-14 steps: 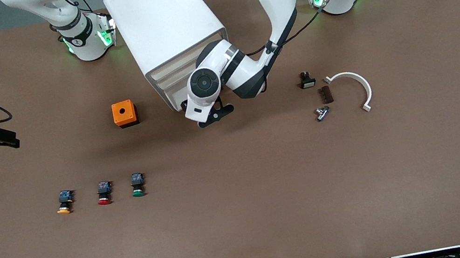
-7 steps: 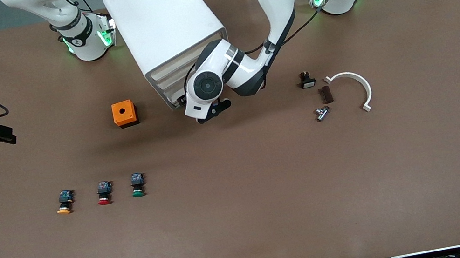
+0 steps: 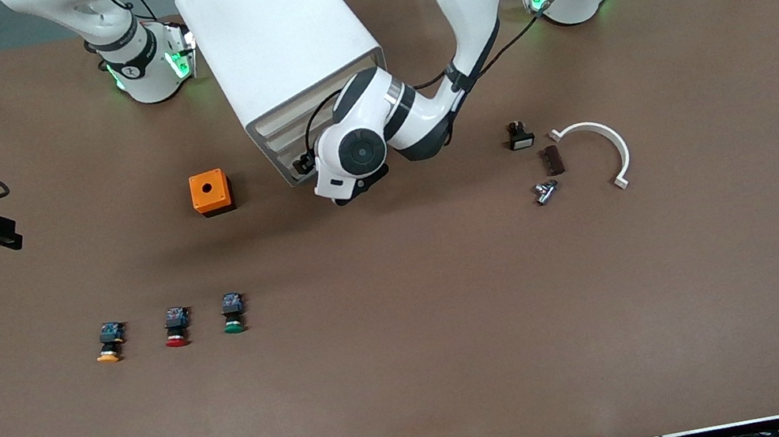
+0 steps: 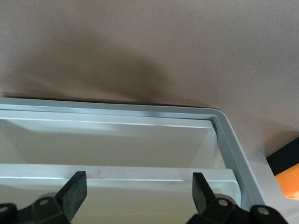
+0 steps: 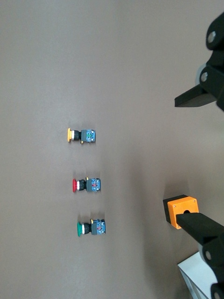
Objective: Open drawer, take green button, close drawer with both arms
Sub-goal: 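Push the drawer shut with the left gripper while the right gripper retracts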
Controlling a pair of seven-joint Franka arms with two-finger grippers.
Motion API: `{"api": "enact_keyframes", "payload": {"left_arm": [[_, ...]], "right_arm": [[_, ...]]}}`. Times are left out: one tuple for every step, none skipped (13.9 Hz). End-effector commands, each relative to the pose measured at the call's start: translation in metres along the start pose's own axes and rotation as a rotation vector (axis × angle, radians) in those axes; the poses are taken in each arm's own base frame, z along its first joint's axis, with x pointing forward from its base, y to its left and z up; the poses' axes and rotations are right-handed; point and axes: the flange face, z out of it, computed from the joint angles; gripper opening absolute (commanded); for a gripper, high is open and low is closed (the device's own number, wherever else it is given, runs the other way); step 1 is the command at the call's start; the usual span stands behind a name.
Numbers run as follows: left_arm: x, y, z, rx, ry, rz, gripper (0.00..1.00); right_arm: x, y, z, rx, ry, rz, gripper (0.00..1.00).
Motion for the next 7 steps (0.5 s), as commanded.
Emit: {"api": "enact_keyframes", "payload": {"left_arm": [[-0.001, -0.004, -0.003, -0.005, -0.02, -0.017, 0.99], [0.001, -0.004, -0.006, -0.009, -0.021, -0.022, 0.99], [0.003, -0.004, -0.015, -0.02, -0.019, -0.025, 0.99], [0.012, -0.004, -0.031, -0.043, -0.014, -0.037, 0.99], [0.016, -0.004, -0.05, -0.069, -0.007, -0.039, 0.99], [0.021, -0.005, -0.076, -0.103, 0.006, -0.037, 0.99], [0.028, -0.007, -0.103, -0.137, 0.022, -0.042, 0.99]], "right_arm": [[0.004, -0.002, -0.011, 0.001, 0.033, -0.006, 1.0], [0.004, 0.0, -0.012, 0.001, 0.036, 0.004, 1.0], [0.004, 0.001, -0.013, 0.003, 0.037, 0.011, 1.0], [0.005, -0.006, -0.02, 0.003, 0.048, 0.003, 1.0], [0.005, -0.009, -0.031, 0.001, 0.067, -0.003, 1.0], [0.006, -0.007, -0.037, 0.003, 0.079, 0.002, 1.0], [0.006, -0.006, -0.04, 0.003, 0.085, 0.002, 1.0]]}}
